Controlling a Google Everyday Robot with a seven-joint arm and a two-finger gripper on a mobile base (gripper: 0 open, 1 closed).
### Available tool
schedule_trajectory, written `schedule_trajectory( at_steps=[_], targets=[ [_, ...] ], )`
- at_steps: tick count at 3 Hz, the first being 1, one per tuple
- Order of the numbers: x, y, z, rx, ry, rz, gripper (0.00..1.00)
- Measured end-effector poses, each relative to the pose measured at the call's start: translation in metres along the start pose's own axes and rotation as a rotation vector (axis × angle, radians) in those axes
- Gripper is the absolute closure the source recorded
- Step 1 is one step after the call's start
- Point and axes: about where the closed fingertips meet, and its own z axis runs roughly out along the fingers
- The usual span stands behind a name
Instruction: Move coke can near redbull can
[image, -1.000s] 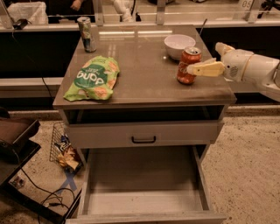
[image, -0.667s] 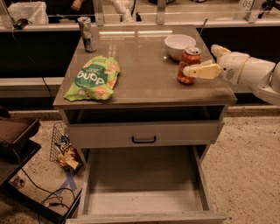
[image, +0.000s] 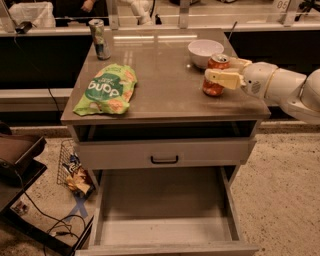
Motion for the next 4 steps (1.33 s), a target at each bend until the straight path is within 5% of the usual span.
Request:
schedule_trajectory(
  at_steps=[2,3,4],
  targets=[
    [-0.0006,0.0034,0.0048,-0.009,-0.001,0.0,0.87],
    [-0.0009,0.0051,0.0073,-0.013,-0.001,0.0,1.0],
    [-0.0009,0.0052,0.0073,-0.013,-0.001,0.0,1.0]
  ],
)
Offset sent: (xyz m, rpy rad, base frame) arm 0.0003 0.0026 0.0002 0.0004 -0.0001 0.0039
